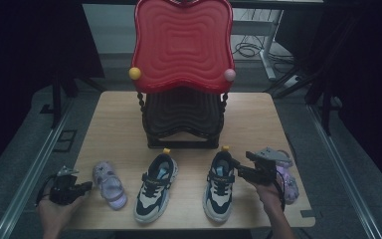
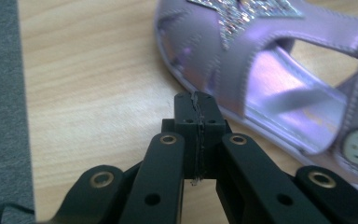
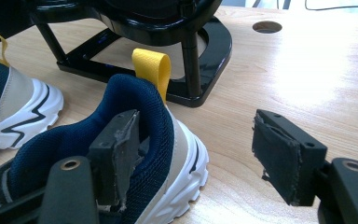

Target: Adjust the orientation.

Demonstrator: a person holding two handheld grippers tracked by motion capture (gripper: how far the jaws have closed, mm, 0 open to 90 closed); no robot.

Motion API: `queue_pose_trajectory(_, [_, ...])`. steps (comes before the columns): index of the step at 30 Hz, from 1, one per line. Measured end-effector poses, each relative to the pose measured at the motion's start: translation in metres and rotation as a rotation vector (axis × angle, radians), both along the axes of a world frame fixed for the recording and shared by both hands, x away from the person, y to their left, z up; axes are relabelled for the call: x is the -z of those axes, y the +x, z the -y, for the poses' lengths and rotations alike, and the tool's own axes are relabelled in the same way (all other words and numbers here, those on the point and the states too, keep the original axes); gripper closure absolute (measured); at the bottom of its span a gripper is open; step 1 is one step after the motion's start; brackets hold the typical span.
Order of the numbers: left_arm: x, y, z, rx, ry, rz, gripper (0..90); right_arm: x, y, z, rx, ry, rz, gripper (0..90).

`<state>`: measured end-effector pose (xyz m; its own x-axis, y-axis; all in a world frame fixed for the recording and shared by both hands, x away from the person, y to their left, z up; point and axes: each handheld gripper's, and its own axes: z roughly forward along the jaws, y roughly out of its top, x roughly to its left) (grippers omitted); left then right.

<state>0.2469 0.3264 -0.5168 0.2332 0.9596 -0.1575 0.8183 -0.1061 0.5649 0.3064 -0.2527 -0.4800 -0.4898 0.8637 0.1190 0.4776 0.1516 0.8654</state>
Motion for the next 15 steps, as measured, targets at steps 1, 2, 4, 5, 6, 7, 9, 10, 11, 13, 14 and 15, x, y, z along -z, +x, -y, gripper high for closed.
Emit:
queue_pose_trajectory(1, [0.000,0.002,-0.001,-0.004,-0.010,0.002,89.4,0.000,0.000,0.000,0.003,-0.002,-0.001,31.6])
queue_pose_trajectory(2, [0.000,0.005,-0.002,-0.010,-0.019,0.008,89.4,0.000,0.000,0.000,0.004,-0.002,-0.002,31.7])
queue_pose_trajectory(4, [0.001,0.010,-0.003,-0.012,-0.031,0.006,89.4,0.001,0.000,0.000,0.003,-0.007,-0.001,31.6])
queue_pose_trajectory(5, [0.002,0.013,-0.004,-0.012,-0.033,0.005,89.4,0.001,0.000,0.000,0.003,-0.009,-0.002,31.6])
queue_pose_trajectory(6, [0.002,0.017,-0.004,-0.013,-0.036,0.003,89.5,0.001,0.000,0.000,0.004,-0.008,-0.002,31.6])
queue_pose_trajectory(7, [0.002,0.018,-0.004,-0.014,-0.037,0.004,89.5,0.001,0.000,0.001,0.005,-0.005,-0.005,31.6])
queue_pose_trajectory(9, [0.000,0.022,-0.004,-0.015,-0.045,0.008,89.6,0.001,0.000,0.002,0.008,-0.007,-0.007,31.7])
queue_pose_trajectory(10, [0.000,0.024,-0.003,-0.011,-0.052,0.008,89.6,0.002,0.000,0.002,0.010,-0.007,-0.006,31.7])
queue_pose_trajectory(11, [-0.001,0.025,-0.003,-0.011,-0.056,0.008,89.7,0.002,0.000,0.003,0.011,-0.006,-0.007,31.7])
queue_pose_trajectory(13, [-0.002,0.029,-0.003,-0.006,-0.060,0.004,89.7,0.002,0.001,0.003,0.016,-0.007,-0.010,31.6])
queue_pose_trajectory(14, [-0.002,0.031,-0.003,-0.006,-0.064,0.003,89.8,0.002,0.001,0.003,0.016,-0.008,-0.010,31.6])
queue_pose_trajectory(15, [-0.002,0.033,-0.002,-0.004,-0.067,0.002,89.7,0.002,0.001,0.003,0.016,-0.007,-0.010,31.7])
